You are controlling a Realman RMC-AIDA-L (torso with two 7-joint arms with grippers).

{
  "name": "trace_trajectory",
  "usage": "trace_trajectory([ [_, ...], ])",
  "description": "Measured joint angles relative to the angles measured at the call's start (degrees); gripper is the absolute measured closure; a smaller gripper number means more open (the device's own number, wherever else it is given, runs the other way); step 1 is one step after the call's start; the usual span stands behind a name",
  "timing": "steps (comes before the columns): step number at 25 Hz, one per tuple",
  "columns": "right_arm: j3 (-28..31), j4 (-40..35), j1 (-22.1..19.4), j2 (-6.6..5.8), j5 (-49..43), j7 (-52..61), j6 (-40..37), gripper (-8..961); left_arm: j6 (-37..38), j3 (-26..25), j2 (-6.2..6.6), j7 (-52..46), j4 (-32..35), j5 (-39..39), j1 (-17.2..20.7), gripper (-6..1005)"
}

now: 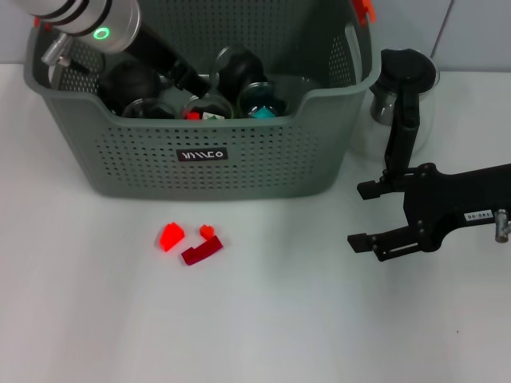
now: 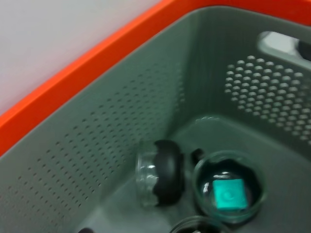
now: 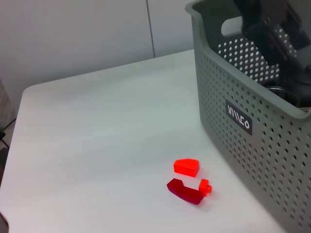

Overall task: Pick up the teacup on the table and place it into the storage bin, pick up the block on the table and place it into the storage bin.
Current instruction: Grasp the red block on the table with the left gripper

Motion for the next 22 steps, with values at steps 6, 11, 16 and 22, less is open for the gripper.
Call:
trace_trajectory([
  [6, 0.12, 0.00, -0.29, -0.01, 0.01, -0.03, 0.00, 39, 13.82, 2.86, -2.70, 0.43, 21.10, -4.80, 7.17, 315],
  [11, 0.25, 0.09, -0.56, -0.09, 0.02, -0.28, 0.14, 40, 22.04, 10.23, -2.70, -2.10, 29.96, -10.15, 14.13, 292],
  [16, 0.27, 0.06, -0.58, -0.13, 0.06, -0.17, 0.28, 41, 24.42, 18.06, -3.04, -4.39, 31.79, -10.41, 19.97, 291],
  [22, 0.27, 0.20, -0.20, -0.09, 0.01, -0.10, 0.41, 39, 21.08, 20.69, -3.07, -5.28, 24.25, -10.66, 21.79, 294],
])
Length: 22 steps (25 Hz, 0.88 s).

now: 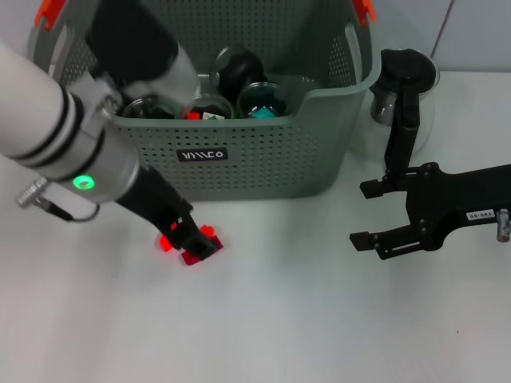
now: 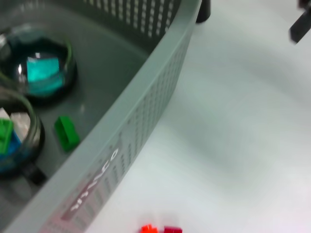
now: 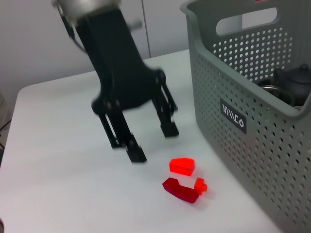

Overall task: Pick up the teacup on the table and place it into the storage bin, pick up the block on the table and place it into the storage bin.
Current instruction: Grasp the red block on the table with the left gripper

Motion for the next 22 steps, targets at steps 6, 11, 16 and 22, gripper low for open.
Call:
trace_trajectory([
  [6, 0.01, 0.01, -0.11, -0.01, 0.00, 0.06, 0.00, 39, -7.18, 1.63, 0.10, -0.72, -9.94, 3.21, -1.93, 297],
  [11, 0.00, -0.12, -0.33, -0.01, 0.00, 0.09, -0.12, 38, -10.56, 1.24, 0.37, -1.87, -13.51, 6.99, -2.85, 299],
  [16, 0.00, -0.11, -0.30, -0.06, 0.00, 0.10, -0.08, 38, -12.20, -0.01, 0.49, -2.33, -16.18, 8.10, -3.76, 300],
  [22, 0.00, -0.15, -0.17, -0.09, 0.00, 0.10, -0.06, 38, -13.29, -0.78, 0.52, -2.34, -17.95, 8.52, -4.65, 302],
])
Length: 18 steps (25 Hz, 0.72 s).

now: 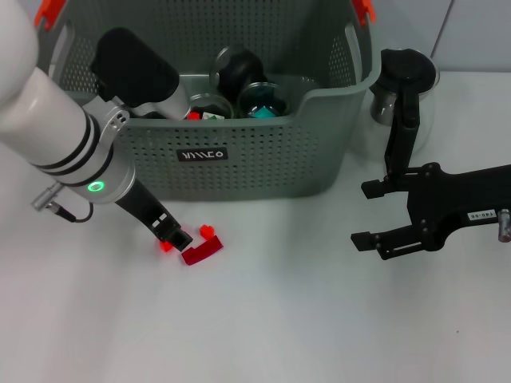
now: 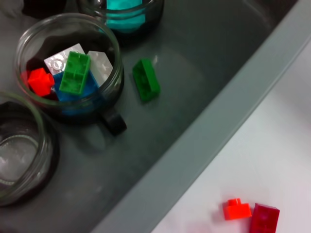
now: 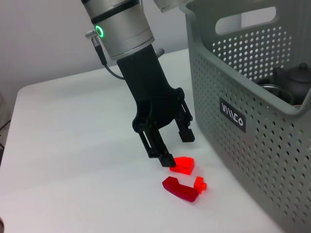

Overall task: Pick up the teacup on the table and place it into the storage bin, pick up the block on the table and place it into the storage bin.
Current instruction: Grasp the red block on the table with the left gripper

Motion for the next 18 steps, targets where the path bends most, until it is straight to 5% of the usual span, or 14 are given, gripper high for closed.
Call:
trace_trajectory([
  [18, 0.00, -0.05, 0.17, -0.05, 0.07, -0.12, -0.27, 39, -2.60, -0.01, 0.18, 0.26, -7.07, 0.24, -4.14, 309],
])
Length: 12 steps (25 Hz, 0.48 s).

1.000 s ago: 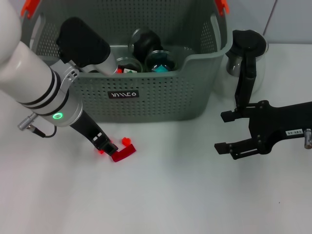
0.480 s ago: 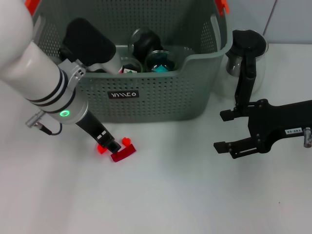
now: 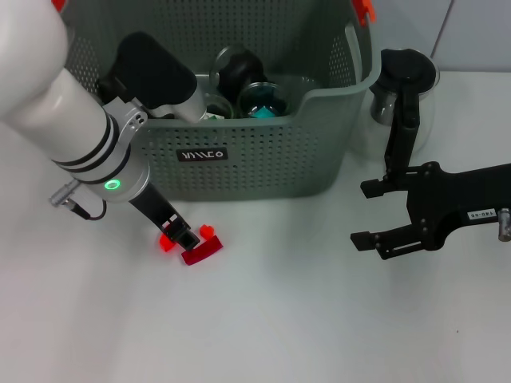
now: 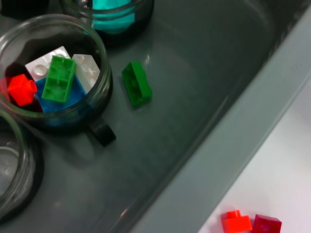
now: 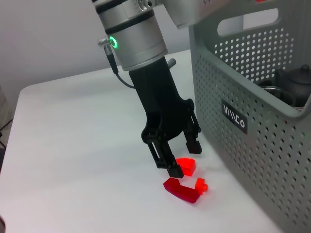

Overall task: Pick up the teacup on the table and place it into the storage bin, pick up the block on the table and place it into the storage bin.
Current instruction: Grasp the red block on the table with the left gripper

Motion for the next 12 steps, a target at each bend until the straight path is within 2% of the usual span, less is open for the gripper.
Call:
trace_trajectory([
  [6, 0.00, 0.00, -0.03, 0.12, -0.05, -0.07, 0.15, 38, -1.74, -0.24, 0.29, 0.05, -3.62, 0.63, -1.43, 361],
  [12, 0.00, 0.00, -0.05, 0.14, -0.08, 0.09, 0.06, 38, -2.88, -0.21, 0.60, 0.12, -5.94, 0.68, -2.27, 503],
])
